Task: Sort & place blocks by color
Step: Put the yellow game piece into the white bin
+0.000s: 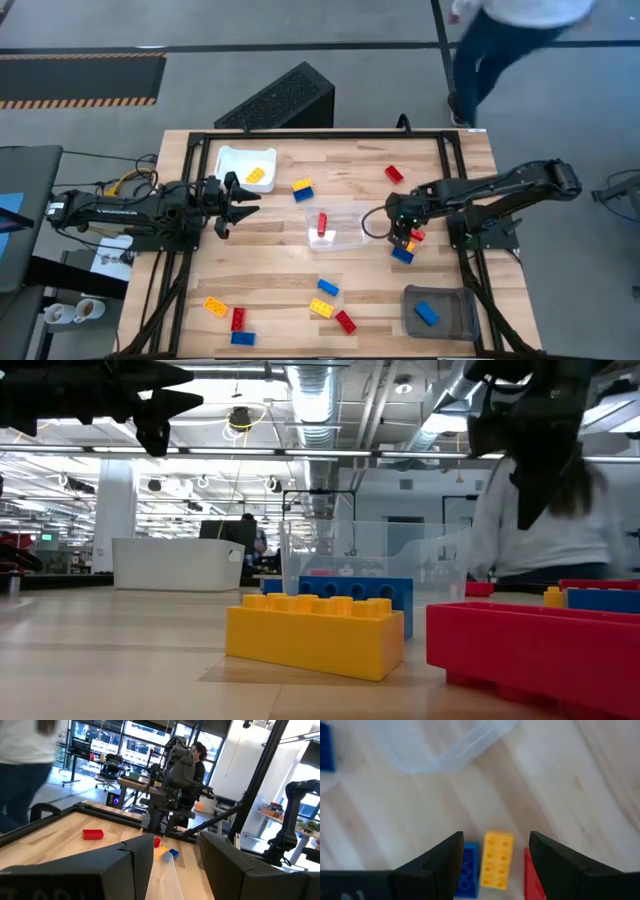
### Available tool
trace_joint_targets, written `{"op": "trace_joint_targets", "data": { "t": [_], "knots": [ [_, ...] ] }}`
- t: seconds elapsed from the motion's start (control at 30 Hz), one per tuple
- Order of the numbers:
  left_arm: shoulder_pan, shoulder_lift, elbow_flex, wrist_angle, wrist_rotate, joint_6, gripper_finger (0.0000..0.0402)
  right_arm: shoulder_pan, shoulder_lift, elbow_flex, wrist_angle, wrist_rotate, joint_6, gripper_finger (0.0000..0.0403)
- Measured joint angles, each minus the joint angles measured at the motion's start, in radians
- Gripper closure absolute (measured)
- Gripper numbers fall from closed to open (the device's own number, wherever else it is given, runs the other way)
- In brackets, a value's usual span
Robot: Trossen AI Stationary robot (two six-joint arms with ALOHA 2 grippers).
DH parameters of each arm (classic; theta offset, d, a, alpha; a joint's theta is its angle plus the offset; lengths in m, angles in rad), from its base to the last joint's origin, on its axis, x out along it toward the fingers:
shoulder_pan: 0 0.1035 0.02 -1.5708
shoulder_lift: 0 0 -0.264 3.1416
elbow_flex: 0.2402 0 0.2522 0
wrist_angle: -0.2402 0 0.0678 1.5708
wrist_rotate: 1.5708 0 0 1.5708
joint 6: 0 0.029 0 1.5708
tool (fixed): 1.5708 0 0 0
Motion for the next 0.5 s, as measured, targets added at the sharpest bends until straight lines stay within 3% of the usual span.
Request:
{"op": "trace_joint_targets", "data": {
  "t": [0.13, 0.27, 0.5],
  "knots": [
    [0.0, 0.0, 0.0, 0.004, -0.006, 0.019, 0.0255, 0.022, -0.057, 0.0, 0.007, 0.015, -0.021, 0.0154],
    [0.0, 0.0, 0.0, 0.014, -0.007, 0.036, 0.0255, -0.014, -0.15, 0.0, 0.012, 0.075, -0.035, 0.0154],
    [0.0, 0.0, 0.0, 0.017, -0.007, 0.037, 0.0255, -0.051, -0.269, -0.004, -0.013, 0.087, 0.028, 0.0154]
  ]
}}
